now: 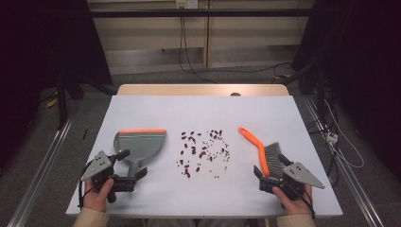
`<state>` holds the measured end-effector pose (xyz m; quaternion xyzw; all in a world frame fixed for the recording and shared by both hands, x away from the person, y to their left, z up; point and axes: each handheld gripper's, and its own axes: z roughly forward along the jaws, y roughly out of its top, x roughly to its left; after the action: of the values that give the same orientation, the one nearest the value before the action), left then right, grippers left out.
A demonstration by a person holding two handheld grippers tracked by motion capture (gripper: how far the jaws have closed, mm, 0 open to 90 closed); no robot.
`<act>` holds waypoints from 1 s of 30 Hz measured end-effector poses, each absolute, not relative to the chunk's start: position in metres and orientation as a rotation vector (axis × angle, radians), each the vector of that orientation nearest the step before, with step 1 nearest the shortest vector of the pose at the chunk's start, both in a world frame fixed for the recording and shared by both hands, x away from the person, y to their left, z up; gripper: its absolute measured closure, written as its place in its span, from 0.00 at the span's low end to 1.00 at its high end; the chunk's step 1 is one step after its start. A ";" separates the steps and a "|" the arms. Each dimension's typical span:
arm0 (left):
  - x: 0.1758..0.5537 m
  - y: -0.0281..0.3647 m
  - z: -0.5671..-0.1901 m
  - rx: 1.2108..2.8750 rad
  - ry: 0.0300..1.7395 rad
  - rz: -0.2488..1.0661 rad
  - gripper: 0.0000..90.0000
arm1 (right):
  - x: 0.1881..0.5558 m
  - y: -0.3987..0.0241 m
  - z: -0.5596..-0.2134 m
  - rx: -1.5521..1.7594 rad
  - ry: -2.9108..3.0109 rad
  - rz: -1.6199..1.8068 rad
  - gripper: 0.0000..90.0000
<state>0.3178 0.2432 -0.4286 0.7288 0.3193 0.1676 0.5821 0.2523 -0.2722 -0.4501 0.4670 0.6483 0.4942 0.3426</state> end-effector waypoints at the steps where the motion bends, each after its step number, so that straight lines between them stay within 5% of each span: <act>1: 0.318 0.244 -0.428 1.704 0.744 0.394 0.03 | 0.252 -0.272 -0.450 1.214 1.686 1.284 0.04; 26: 0.320 0.245 -0.429 1.705 0.745 0.390 0.03 | 0.265 -0.268 -0.439 1.222 1.732 1.264 0.04; 30: 0.322 0.247 -0.429 1.704 0.746 0.392 0.03 | 0.274 -0.266 -0.432 1.227 1.808 1.230 0.10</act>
<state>0.3215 0.2466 -0.4290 0.7293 0.3194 0.1678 0.5813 0.2742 -0.2659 -0.4321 0.4649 0.6852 0.4660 0.3119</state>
